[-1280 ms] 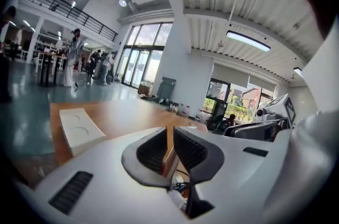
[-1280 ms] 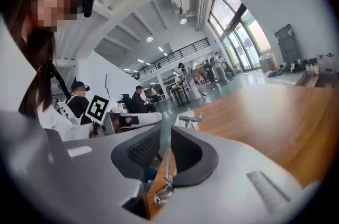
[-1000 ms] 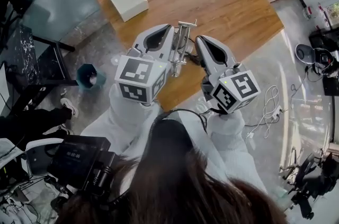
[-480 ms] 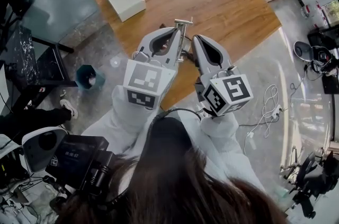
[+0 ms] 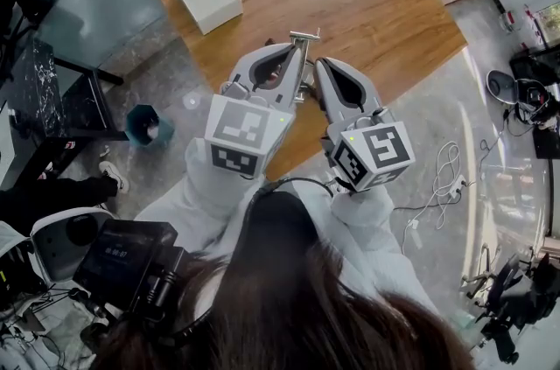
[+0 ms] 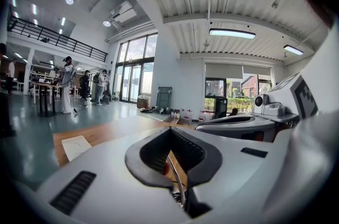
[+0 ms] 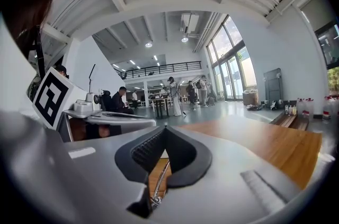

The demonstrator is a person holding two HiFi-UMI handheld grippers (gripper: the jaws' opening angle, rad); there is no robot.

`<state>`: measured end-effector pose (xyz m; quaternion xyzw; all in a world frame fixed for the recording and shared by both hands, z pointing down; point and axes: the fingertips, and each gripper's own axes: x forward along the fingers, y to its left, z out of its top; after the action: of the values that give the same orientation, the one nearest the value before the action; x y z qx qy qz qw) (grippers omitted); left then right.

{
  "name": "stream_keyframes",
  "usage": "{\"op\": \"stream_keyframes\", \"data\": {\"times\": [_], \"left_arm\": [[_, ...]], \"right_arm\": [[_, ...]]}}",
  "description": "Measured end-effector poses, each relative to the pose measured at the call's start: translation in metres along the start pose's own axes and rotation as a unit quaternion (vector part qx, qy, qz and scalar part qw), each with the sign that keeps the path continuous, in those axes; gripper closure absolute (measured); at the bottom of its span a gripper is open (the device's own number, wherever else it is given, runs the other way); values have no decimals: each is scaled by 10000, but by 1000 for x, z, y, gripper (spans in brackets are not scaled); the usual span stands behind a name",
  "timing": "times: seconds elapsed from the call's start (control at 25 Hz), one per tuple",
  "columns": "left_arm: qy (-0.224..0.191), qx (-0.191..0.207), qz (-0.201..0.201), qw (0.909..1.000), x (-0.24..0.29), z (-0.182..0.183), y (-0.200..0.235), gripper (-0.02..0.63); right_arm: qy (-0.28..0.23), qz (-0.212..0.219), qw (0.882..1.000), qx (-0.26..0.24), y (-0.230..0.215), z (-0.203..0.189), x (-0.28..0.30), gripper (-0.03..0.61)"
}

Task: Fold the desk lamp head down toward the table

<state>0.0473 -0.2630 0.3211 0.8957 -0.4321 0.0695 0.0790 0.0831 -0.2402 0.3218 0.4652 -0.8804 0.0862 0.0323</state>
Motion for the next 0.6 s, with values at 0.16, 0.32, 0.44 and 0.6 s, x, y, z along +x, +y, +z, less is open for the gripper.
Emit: {"op": "stream_keyframes", "data": {"times": [0.16,0.32,0.44,0.6], "left_arm": [[5,6,17,10000,5,2,-3,612],[8,6,40,10000,5,2,-2,612],[26,23,78,10000,5,3,0,612],[47,40,41,10000,6,2,0,612]], "right_arm": [[1,29,10000,25,-5,1,-1,578],[19,52,10000,37,-6,1,1,578],[8,80,10000,56,-4,2,2,578],[-23,50,10000,47,-3,4,2,578]]}}
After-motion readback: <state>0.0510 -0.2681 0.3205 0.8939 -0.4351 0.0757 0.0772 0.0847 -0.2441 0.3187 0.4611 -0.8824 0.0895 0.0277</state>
